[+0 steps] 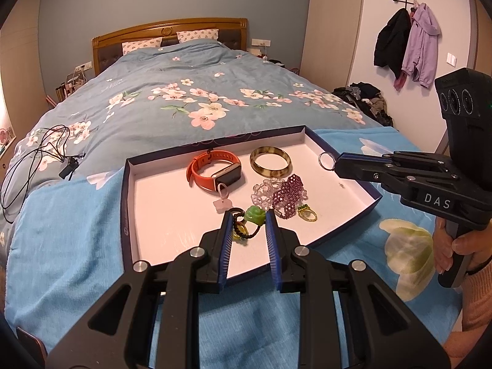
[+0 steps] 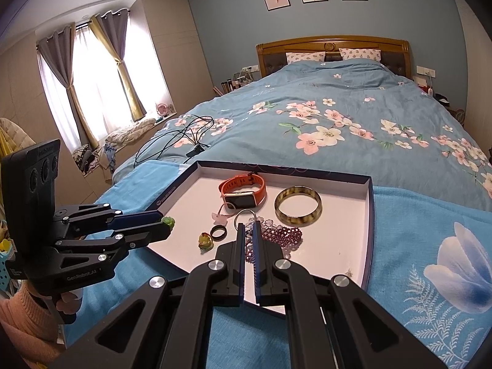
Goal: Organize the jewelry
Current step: 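Carry the green-bead cord ring with the left tool while the right tool carries the silver ring over the box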
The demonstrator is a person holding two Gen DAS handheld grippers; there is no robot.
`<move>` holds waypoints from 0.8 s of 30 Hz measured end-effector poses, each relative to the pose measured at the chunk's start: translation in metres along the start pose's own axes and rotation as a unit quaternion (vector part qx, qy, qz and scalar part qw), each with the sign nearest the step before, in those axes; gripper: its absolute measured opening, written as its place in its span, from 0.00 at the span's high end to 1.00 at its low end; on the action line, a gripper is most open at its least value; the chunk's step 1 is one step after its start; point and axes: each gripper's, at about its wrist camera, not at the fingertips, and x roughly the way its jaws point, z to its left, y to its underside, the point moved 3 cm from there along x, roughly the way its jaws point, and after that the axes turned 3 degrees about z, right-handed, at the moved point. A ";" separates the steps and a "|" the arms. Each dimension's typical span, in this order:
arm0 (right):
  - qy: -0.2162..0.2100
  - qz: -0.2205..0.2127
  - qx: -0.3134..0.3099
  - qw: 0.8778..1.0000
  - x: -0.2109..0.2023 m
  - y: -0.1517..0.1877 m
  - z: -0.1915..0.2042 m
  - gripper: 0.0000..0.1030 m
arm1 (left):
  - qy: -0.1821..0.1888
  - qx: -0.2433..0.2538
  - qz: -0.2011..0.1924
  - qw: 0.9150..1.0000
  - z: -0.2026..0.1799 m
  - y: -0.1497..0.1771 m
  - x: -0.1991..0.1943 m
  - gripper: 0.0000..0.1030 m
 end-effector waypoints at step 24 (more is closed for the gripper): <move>0.003 0.012 0.012 1.000 0.015 -0.002 -0.013 0.97 | -0.012 -0.001 0.005 1.000 0.004 -0.009 0.017 0.79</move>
